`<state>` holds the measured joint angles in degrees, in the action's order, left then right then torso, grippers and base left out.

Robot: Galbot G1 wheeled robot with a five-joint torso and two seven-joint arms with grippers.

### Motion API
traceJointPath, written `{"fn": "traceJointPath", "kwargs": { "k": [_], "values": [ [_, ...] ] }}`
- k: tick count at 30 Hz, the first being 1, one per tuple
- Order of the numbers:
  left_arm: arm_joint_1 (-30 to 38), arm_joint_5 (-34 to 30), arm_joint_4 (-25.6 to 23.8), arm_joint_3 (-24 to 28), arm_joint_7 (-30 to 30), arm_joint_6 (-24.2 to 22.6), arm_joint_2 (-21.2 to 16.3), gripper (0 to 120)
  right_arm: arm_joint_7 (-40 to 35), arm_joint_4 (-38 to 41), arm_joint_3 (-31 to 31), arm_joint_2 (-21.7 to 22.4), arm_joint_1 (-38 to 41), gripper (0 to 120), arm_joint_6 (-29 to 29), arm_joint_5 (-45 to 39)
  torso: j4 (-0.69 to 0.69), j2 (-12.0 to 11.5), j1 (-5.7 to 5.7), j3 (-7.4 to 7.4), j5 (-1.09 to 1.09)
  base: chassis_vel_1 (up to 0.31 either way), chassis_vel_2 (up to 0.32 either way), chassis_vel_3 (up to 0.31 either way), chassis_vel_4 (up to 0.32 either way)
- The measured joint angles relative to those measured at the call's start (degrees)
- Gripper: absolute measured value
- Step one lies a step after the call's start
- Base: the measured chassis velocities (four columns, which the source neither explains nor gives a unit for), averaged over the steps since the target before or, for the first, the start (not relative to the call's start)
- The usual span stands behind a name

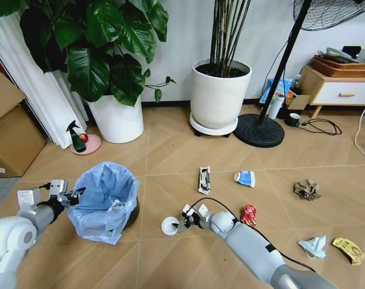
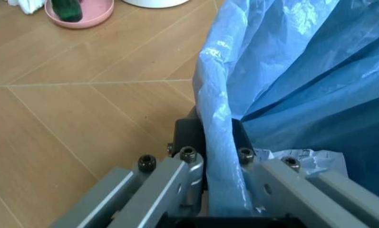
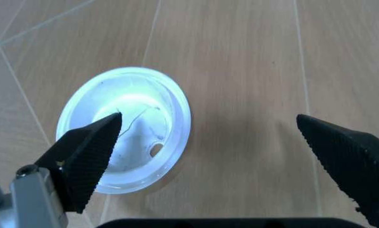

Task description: Pick up the trash bin and place the garbage on the floor into it.

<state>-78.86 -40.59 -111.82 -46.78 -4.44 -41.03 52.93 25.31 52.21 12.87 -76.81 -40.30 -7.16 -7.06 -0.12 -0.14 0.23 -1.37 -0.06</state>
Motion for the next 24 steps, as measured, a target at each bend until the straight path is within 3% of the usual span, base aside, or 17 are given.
{"fn": "traceJointPath", "kwargs": {
  "k": [24],
  "values": [
    [0.2,0.0,-0.2,0.0,-0.2,0.1,-0.1,0,-0.8,-6.9,-1.0,-3.8,1.1,100,2.2,2.4,0.0,0.0,0.0,0.0,0.01,0.0,0.0,0.0,0.0]
  ]
}}
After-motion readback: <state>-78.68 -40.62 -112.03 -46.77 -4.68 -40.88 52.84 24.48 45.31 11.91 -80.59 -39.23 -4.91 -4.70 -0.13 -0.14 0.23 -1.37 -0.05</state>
